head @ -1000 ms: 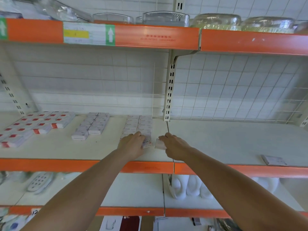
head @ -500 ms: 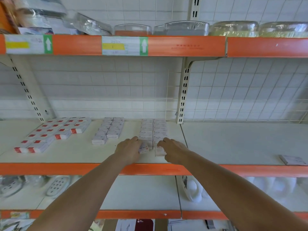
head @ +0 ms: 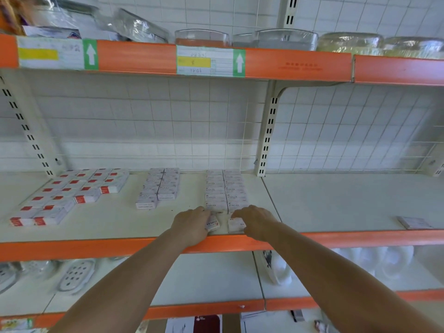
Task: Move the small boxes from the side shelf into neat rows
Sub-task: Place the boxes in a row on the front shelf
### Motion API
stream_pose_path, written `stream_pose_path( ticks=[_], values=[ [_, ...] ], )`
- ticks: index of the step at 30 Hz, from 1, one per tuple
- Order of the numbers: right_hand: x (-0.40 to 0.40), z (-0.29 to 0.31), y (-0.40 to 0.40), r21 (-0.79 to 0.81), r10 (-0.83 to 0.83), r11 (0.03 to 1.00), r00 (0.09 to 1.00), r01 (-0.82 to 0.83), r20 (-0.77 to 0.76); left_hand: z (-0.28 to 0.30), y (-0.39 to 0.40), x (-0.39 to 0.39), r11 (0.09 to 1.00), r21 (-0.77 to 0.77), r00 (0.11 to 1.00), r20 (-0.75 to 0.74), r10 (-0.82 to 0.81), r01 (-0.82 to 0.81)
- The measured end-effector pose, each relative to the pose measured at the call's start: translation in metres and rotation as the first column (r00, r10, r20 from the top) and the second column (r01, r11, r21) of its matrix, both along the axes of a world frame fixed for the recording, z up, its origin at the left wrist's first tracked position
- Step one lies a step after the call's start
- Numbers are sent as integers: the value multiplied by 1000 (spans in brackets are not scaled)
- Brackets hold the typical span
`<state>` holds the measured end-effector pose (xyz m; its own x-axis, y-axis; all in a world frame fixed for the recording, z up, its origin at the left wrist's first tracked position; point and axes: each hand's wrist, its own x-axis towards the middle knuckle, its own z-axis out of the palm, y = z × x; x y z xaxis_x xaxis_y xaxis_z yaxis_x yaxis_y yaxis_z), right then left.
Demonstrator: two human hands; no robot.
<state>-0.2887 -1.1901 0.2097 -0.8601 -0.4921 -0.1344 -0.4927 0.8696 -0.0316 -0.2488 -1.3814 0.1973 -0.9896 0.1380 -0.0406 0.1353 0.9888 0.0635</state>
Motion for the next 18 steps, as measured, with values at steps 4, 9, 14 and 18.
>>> stream_pose_path(
  ticks=[4,9,14,18],
  values=[
    [-6,6,7,-33,-42,999,999,43,34,0,0,-4,999,29,1000,17,19,-20],
    [-14,13,14,-11,-83,996,995,83,51,6,3,-6,996,83,999,24,38,-40],
    [-11,11,-3,-9,-40,999,995,41,96,7,4,-6,993,103,997,53,50,-56],
    [-10,6,-11,6,-13,1000,995,13,96,7,-1,-4,985,147,994,71,82,-92]
  ],
)
